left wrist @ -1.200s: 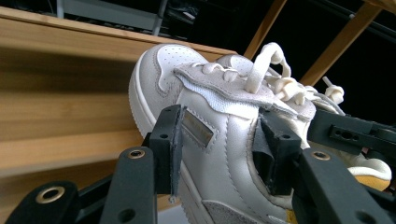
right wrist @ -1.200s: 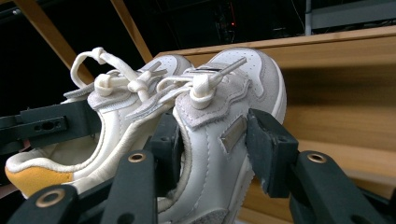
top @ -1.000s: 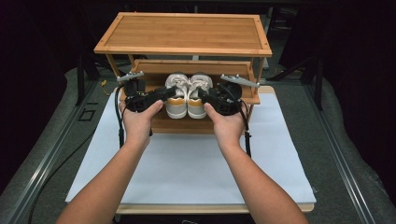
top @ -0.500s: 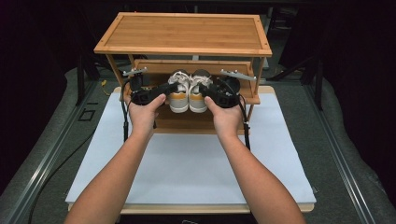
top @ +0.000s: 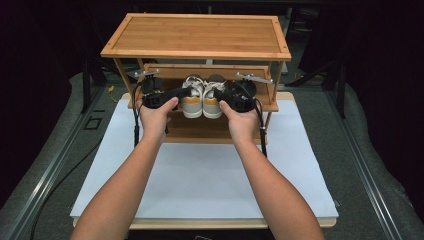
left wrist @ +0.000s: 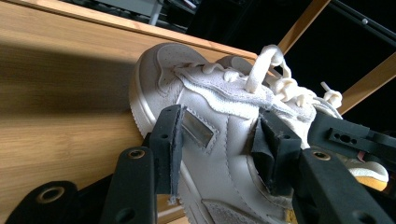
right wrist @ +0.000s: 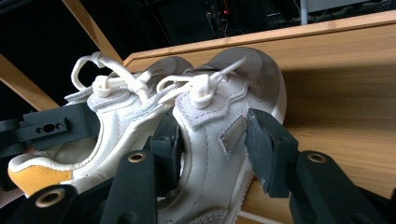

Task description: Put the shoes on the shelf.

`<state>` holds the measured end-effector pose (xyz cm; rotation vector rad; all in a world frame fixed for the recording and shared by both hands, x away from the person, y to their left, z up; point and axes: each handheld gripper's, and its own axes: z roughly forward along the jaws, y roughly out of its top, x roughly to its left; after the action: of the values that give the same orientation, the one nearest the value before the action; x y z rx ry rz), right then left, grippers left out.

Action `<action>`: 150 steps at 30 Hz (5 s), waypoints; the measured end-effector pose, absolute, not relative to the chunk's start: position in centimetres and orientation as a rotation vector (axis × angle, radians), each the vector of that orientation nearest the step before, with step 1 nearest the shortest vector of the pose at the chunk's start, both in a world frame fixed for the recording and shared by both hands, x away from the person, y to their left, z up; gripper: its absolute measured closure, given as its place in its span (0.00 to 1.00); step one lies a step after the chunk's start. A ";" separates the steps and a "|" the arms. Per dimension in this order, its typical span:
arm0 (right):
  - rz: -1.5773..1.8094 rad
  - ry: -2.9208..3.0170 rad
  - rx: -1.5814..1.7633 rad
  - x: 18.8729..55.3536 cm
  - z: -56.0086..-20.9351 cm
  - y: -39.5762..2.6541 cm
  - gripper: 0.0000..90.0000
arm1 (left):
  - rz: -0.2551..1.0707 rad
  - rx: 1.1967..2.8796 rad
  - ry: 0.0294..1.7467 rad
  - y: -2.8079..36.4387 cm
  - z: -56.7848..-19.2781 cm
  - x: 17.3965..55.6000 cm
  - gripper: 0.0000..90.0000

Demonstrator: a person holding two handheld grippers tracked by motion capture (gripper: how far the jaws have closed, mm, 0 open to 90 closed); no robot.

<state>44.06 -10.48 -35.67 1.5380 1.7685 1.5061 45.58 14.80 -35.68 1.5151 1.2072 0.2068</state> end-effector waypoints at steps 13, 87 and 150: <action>1.478 1.787 1.593 45.2 -35.7 -10.7 0.62 | 0.200 1.542 1.218 14.7 -35.8 46.7 0.62; 1.466 1.923 1.445 41.8 -36.5 -13.0 0.96 | 0.216 1.589 1.134 16.6 -37.4 43.2 1.00; 1.384 1.789 1.514 46.9 -37.1 -11.6 1.00 | 0.344 1.586 1.213 14.3 -37.6 48.2 1.00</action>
<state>46.85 -11.60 -37.06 1.5140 1.7890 1.3844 48.16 14.33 -37.60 1.5857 1.2129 0.3439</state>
